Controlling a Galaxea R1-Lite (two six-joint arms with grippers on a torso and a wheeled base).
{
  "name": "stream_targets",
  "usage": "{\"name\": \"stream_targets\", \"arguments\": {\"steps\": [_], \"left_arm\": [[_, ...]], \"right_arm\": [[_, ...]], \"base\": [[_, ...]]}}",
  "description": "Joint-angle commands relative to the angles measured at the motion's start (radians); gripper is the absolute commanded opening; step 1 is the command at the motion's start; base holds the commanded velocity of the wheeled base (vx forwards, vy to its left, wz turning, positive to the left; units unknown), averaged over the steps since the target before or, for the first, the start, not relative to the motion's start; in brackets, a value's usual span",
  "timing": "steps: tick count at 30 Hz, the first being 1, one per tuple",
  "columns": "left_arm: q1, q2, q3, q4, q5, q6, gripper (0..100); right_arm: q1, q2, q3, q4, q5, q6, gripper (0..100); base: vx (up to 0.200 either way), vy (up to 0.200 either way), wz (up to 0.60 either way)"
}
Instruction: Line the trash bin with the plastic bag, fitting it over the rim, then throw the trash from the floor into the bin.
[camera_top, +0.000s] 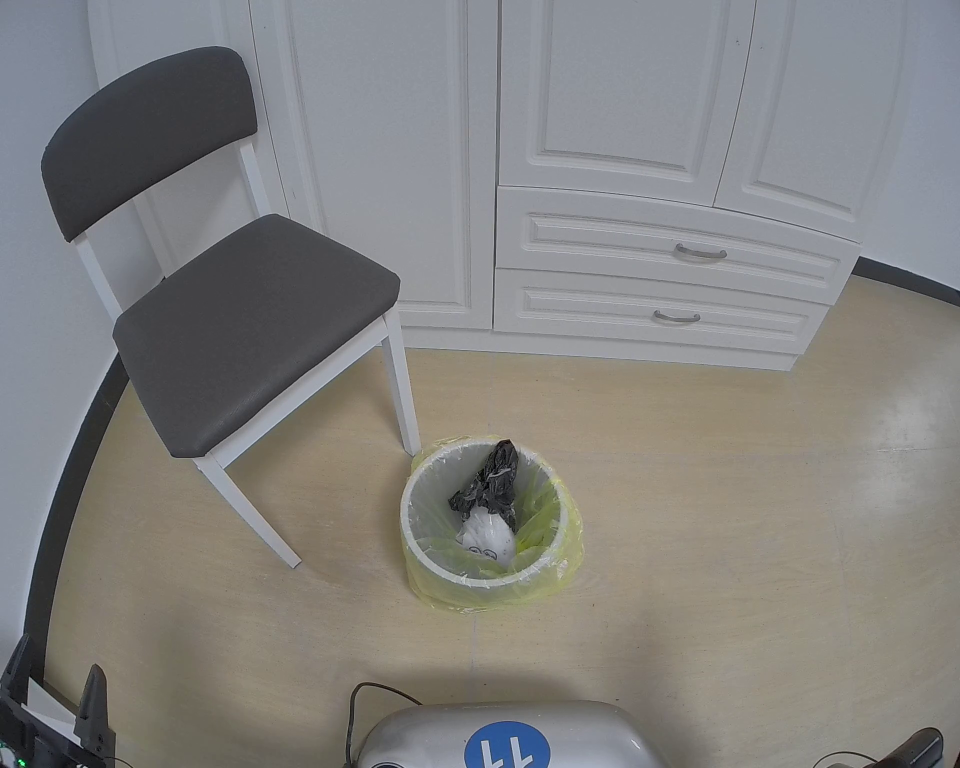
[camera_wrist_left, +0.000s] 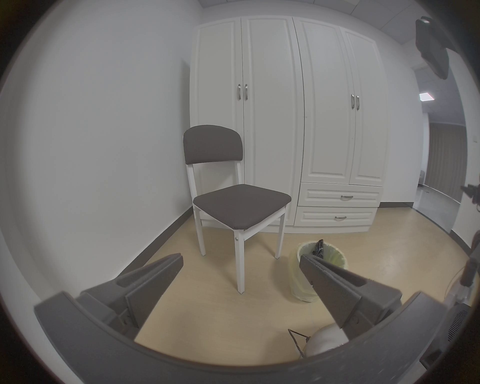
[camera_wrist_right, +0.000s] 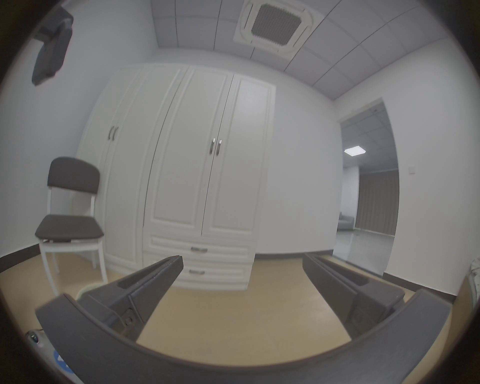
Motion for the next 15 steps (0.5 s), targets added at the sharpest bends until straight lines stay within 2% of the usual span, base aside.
{"name": "stream_targets", "arguments": {"steps": [1,3,9,11,12,15], "left_arm": [[0.000,-0.015,0.013,0.002,-0.016,-0.009,100],[0.000,-0.015,0.018,0.022,-0.073,0.003,100],[0.000,-0.015,0.018,0.023,-0.079,0.022,100],[0.000,-0.015,0.018,0.023,-0.079,0.020,100],[0.000,-0.015,0.018,0.023,-0.079,0.020,100],[0.000,-0.015,0.018,0.023,-0.079,0.022,100]], "right_arm": [[-0.001,-0.015,0.018,0.102,0.019,0.042,100],[-0.001,-0.015,0.018,0.199,0.033,0.071,100],[-0.001,-0.015,0.018,0.309,0.067,0.083,100],[-0.001,-0.015,0.018,0.312,0.111,0.085,100],[-0.001,-0.015,0.018,0.312,0.111,0.085,100],[-0.001,-0.015,0.018,0.319,0.205,0.079,100]], "base": [[0.000,0.000,0.00],[0.000,0.000,0.00],[0.000,0.000,0.00],[0.000,0.000,0.00],[0.000,0.000,0.00],[0.000,0.000,0.00]]}}
